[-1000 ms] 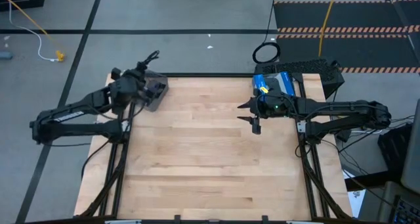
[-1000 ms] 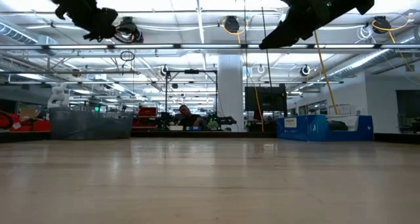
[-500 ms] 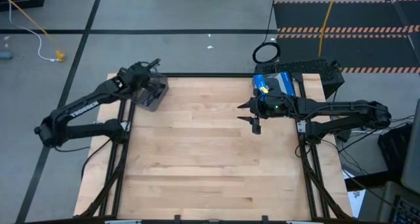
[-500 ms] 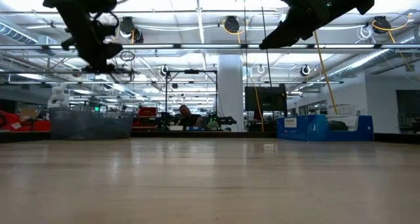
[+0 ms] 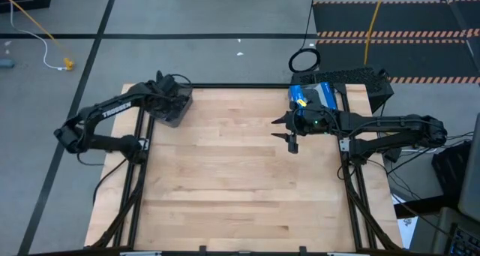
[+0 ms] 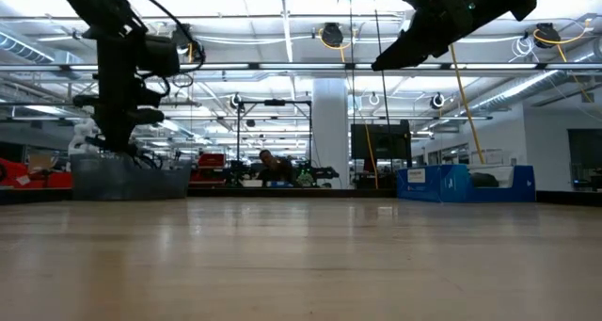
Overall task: Pick and place USB-C Cables
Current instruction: Put the black USB cable in the black bin
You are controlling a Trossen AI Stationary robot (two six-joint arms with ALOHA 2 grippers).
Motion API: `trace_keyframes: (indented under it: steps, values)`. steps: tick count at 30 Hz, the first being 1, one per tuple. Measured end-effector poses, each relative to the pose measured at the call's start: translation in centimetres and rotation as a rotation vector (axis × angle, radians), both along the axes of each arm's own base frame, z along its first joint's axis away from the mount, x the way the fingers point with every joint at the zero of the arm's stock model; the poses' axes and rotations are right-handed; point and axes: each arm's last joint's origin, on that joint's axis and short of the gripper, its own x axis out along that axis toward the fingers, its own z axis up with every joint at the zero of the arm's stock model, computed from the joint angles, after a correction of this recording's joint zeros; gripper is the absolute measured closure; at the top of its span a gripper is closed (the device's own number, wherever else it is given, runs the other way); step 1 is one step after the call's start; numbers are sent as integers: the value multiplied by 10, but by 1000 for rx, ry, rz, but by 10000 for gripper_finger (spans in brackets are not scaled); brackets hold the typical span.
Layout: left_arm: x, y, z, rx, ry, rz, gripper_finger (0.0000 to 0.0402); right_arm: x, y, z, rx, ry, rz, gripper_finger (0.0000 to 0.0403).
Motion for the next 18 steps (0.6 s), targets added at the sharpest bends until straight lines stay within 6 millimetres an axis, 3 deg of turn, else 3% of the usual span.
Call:
trace_keyframes:
  steps: [8,18]
  values:
    - [6,7,-13,-41,27,30,364,0,0,0,1,-1,0,206]
    - [7,8,-14,-44,28,3,312,0,0,0,0,0,0,206]
